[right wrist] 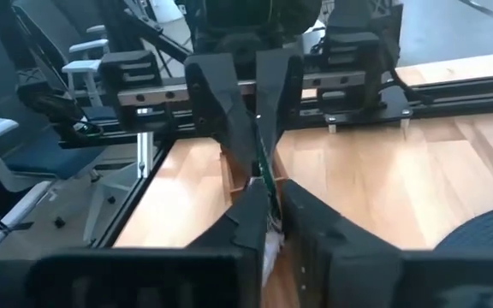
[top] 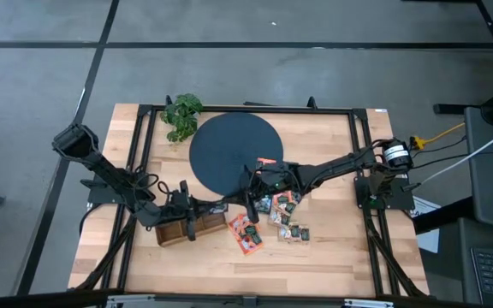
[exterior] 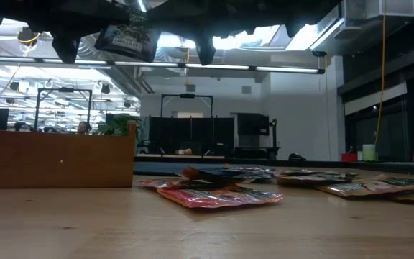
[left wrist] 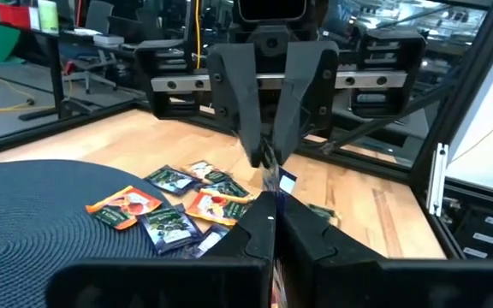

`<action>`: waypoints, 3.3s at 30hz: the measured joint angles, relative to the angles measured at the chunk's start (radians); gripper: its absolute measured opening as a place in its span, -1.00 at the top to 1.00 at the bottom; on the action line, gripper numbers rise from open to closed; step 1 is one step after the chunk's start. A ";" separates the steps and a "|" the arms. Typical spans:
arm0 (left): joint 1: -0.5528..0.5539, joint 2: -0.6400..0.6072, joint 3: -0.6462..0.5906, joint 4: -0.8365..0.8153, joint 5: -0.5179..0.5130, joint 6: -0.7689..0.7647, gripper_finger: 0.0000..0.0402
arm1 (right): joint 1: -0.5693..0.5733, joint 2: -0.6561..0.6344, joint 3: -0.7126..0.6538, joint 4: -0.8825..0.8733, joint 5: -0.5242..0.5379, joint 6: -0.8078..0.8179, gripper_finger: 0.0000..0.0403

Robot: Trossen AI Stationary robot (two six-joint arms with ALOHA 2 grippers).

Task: Pick & Place Tea
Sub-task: Put the purple tea bag into the right section of the wooden organizer, then adjust the wooden organizer

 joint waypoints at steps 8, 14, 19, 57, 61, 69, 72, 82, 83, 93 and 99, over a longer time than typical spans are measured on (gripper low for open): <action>-0.002 0.000 0.000 -0.001 -0.001 -0.003 0.88 | 0.000 0.000 0.001 -0.047 -0.010 0.001 0.98; -0.033 -0.002 0.000 -0.021 -0.006 0.005 0.59 | 0.001 0.000 0.000 -0.092 -0.010 0.001 0.98; -0.089 -0.058 0.000 -0.133 -0.009 0.015 0.43 | 0.002 0.000 0.000 -0.088 -0.010 0.002 0.99; -0.131 -0.307 0.000 -0.485 -0.013 -0.162 0.39 | -0.004 0.379 0.401 -0.384 0.104 -0.160 0.99; -0.131 -0.307 0.000 -0.489 -0.012 -0.162 0.39 | -0.004 0.379 0.401 -0.388 0.107 -0.159 0.98; -0.131 -0.306 0.000 -0.495 -0.012 -0.161 0.39 | -0.004 0.379 0.401 -0.404 0.107 -0.157 0.87; -0.131 -0.306 0.000 -0.496 -0.012 -0.162 0.39 | -0.004 0.379 0.401 -0.412 0.101 -0.145 0.73; -0.131 -0.306 0.000 -0.496 -0.012 -0.188 0.39 | -0.004 0.337 0.399 -0.449 0.058 -0.133 0.31; -0.131 -0.306 0.000 -0.496 -0.012 -0.194 0.39 | -0.005 0.317 0.399 -0.467 0.029 -0.139 0.29; -0.051 -0.295 0.002 -0.488 0.088 -0.266 0.39 | -0.003 0.100 0.293 -0.701 -0.032 -0.210 0.26; 0.074 -0.198 0.072 -0.487 0.295 -0.243 0.39 | 0.006 -0.049 0.003 -0.474 -0.025 -0.015 0.26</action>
